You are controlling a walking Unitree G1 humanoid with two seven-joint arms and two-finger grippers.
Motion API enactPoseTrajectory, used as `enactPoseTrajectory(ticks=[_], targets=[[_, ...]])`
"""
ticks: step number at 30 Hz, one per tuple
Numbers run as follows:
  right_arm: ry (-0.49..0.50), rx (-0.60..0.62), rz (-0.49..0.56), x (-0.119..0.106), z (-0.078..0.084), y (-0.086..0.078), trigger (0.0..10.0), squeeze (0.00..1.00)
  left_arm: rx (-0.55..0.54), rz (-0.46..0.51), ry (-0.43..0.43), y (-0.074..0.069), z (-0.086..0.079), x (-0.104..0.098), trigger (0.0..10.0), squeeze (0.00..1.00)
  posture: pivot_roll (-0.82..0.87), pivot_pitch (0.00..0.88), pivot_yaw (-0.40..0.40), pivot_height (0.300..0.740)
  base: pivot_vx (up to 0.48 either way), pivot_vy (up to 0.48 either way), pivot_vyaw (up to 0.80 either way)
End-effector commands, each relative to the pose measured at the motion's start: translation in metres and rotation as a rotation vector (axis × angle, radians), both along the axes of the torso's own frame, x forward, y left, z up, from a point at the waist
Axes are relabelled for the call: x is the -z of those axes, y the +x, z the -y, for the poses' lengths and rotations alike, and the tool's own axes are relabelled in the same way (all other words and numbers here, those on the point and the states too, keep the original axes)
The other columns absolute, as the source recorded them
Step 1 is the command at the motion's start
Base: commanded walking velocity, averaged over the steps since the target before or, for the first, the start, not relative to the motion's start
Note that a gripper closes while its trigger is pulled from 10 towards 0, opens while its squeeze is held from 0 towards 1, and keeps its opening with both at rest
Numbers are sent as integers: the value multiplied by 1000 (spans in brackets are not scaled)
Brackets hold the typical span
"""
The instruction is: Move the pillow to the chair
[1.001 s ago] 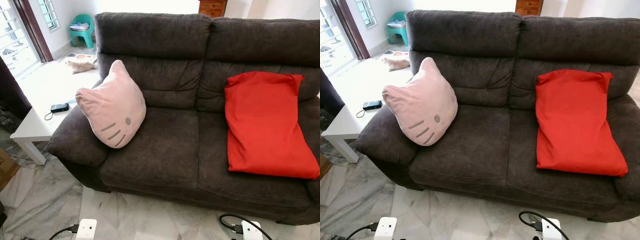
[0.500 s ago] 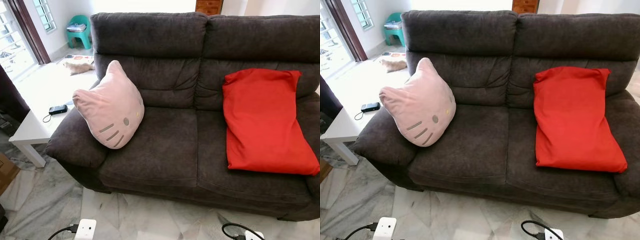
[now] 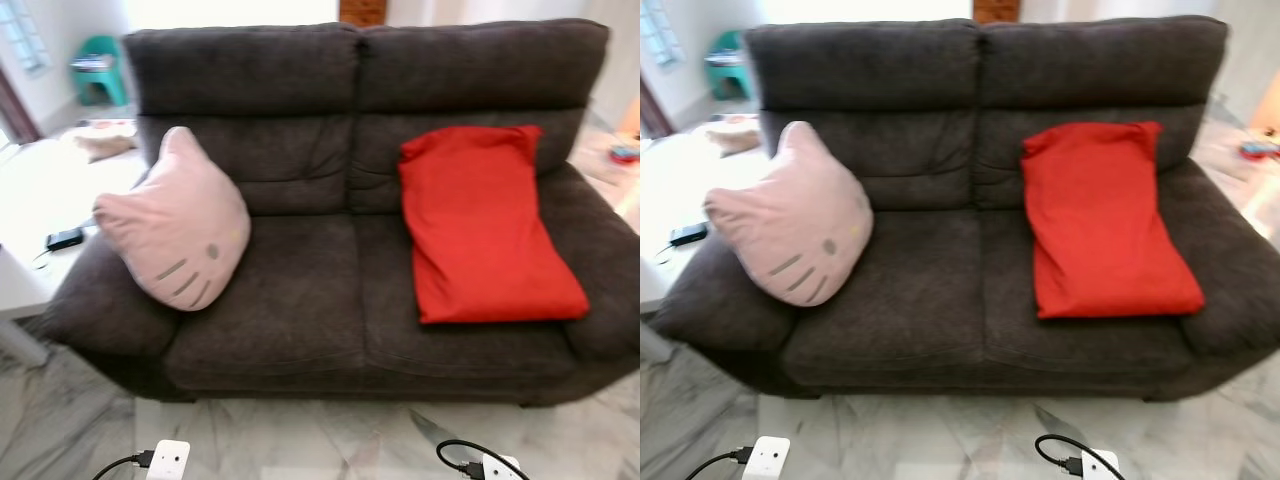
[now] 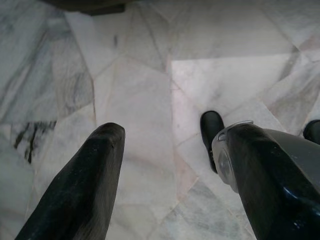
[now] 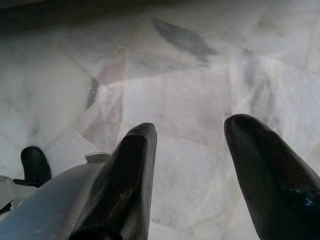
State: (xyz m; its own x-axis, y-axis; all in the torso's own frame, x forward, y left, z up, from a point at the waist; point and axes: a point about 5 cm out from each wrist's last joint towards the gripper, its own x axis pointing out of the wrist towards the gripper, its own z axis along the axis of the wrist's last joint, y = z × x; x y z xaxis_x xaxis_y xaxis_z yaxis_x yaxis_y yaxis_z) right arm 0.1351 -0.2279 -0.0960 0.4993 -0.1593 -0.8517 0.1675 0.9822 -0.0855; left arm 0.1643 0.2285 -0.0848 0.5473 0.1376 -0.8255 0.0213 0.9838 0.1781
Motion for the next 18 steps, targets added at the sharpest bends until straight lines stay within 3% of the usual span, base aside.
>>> enactPoseTrajectory(ticks=[1, 18], targets=[[1, -1, 8, -1, -1, 4, 10000, 0, -14, -15, 9, -4, -7, 0, 10000, 0, -67, 0, 11, 740, 0, 0, -800], [-2, -2, -5, -2, 1, 7, 10000, 0, 18, -37, 25, -8, -7, 2, 10000, 0, -64, 0, 14, 740, 0, 0, -800]])
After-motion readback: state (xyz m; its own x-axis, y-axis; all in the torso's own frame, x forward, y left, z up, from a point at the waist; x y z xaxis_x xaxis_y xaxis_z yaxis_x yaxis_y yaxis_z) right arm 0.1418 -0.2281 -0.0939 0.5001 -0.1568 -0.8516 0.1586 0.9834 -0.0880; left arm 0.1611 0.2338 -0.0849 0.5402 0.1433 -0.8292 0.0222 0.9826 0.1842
